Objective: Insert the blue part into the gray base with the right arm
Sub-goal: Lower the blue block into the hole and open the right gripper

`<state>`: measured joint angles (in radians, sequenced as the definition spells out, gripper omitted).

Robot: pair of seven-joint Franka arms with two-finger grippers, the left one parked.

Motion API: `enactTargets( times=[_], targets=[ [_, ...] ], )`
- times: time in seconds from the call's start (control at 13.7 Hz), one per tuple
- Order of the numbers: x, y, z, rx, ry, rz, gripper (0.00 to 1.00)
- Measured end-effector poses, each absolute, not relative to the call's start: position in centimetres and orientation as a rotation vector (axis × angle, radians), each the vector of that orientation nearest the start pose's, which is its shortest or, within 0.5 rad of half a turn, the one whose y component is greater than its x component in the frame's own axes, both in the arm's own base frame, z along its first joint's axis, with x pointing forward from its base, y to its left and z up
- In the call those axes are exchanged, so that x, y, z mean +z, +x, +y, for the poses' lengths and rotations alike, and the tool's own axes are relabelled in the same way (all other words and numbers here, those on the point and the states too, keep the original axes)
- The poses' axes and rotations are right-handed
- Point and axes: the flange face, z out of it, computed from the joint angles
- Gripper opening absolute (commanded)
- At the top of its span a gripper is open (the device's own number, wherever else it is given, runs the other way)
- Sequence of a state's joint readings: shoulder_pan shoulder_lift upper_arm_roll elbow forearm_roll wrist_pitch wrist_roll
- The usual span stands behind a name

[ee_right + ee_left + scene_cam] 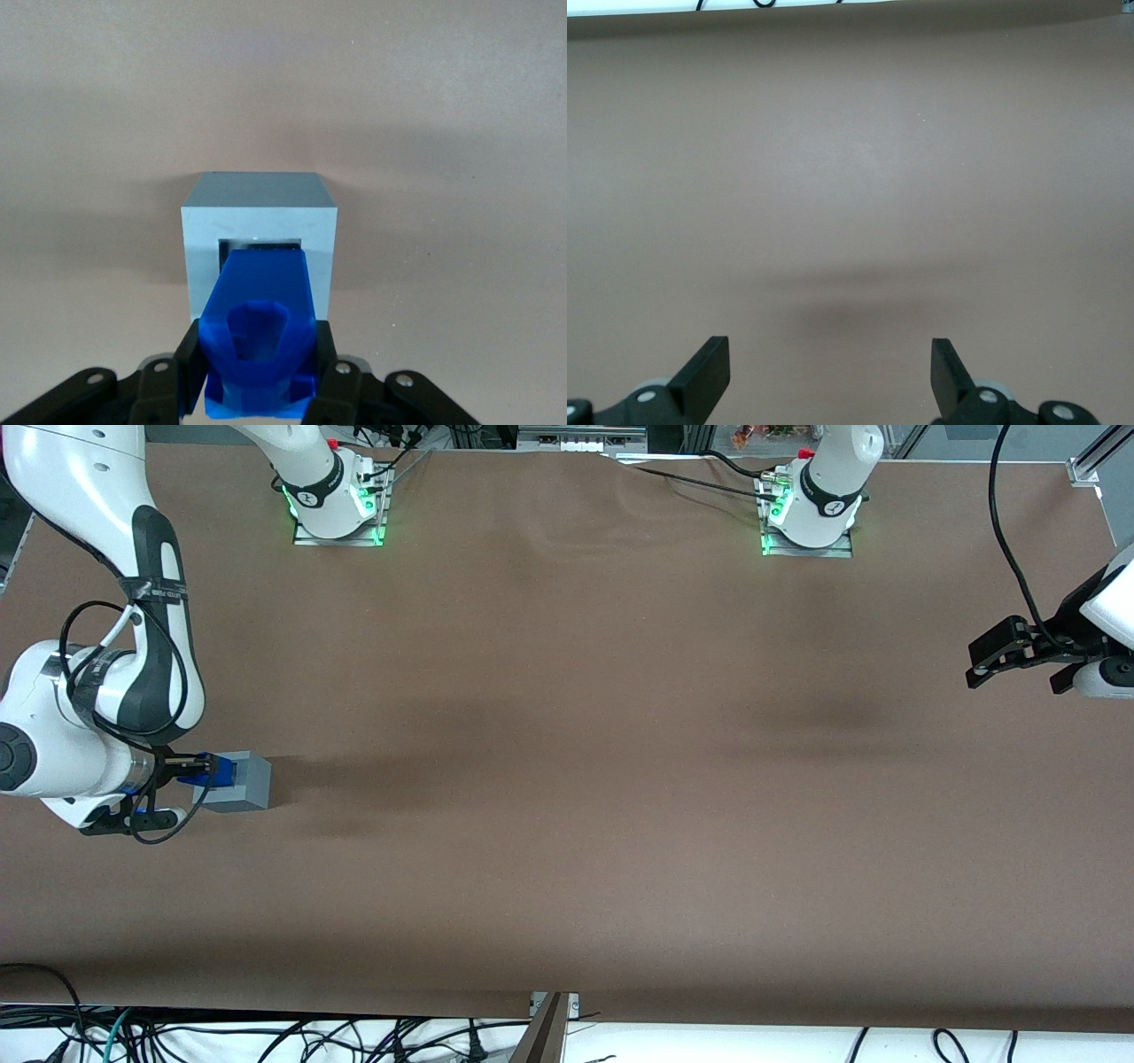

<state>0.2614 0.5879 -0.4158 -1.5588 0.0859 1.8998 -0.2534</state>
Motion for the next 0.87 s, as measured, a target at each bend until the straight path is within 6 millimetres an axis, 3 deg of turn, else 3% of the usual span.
enactTargets(
  times=[0.87],
  targets=[
    [31.03, 67.03, -5.63, 0.352, -3.228, -0.176, 0.43]
  ],
)
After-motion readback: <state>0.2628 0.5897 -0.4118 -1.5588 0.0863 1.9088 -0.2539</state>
